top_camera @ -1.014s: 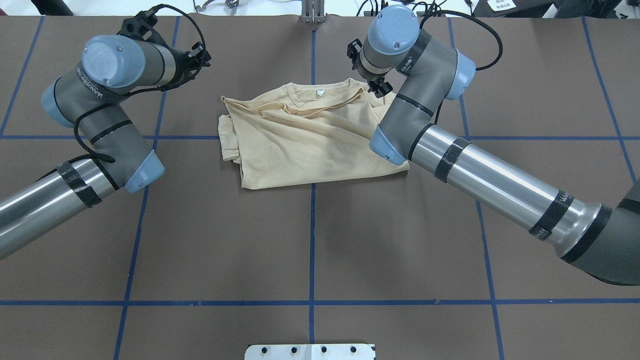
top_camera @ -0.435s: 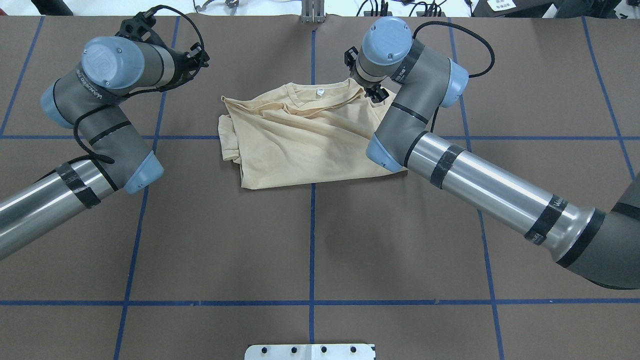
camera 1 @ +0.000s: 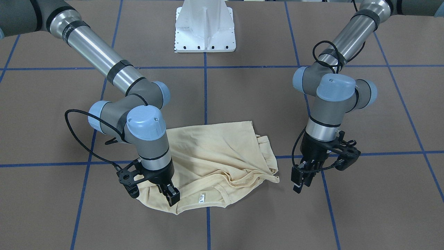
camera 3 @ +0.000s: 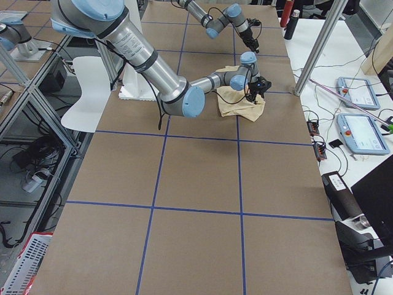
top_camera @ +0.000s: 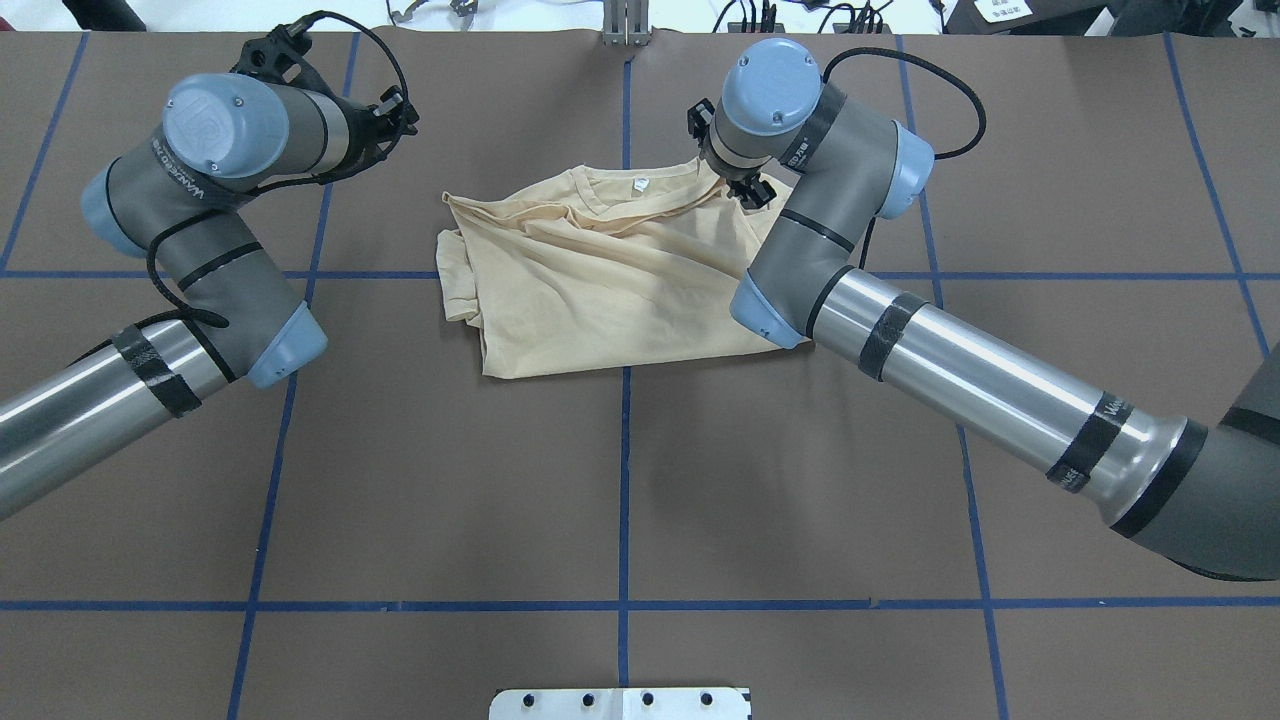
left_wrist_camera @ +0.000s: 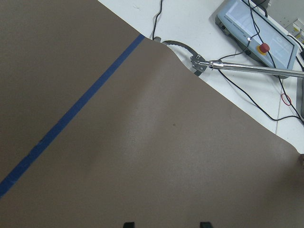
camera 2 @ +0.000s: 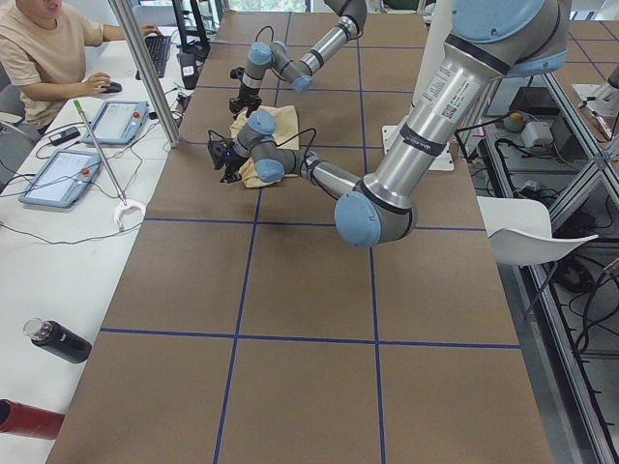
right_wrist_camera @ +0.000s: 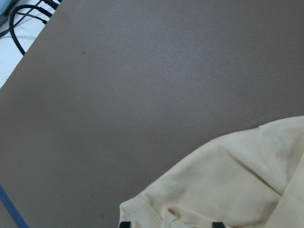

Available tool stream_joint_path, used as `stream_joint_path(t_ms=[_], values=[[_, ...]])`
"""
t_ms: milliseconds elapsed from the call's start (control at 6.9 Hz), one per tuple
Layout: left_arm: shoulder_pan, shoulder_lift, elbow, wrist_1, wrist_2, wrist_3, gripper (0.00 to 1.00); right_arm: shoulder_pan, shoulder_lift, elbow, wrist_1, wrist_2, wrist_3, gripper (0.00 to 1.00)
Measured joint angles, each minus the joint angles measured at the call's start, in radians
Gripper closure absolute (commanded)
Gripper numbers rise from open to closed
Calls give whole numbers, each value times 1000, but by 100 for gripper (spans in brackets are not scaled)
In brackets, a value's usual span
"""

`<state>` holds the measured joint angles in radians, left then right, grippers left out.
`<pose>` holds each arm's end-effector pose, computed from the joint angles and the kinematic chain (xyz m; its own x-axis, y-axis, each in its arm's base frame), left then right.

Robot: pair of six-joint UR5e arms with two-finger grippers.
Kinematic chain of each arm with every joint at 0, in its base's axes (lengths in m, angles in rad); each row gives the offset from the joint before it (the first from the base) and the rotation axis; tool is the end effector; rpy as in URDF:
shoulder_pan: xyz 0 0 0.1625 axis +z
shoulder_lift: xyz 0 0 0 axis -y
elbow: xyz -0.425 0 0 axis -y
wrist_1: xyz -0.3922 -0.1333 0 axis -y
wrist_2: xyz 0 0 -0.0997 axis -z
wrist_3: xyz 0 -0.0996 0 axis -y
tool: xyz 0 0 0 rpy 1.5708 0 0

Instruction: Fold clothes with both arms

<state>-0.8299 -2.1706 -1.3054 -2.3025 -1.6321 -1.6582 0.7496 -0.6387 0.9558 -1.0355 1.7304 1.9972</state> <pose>0.4094 -0.6360 0.3454 0.2640 -0.4177 -0.8694 0.7261 0.6794 -0.1059 -0.5447 -0.6675 0.2832 0.1966 0.7409 0.6422 -0.7320 0.5467 -0.4066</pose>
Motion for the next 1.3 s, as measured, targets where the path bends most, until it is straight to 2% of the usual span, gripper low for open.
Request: stream_joint_path(t_ms=[145, 724, 1304], values=[[0, 0, 0, 0, 0, 0, 45, 0, 0, 0, 0, 0, 1, 100], [1, -1, -1, 0, 0, -3, 45, 4, -8, 16, -7, 16, 1, 100], [2, -2, -2, 0, 0, -9, 44, 88, -42, 170, -224, 114, -73, 100]])
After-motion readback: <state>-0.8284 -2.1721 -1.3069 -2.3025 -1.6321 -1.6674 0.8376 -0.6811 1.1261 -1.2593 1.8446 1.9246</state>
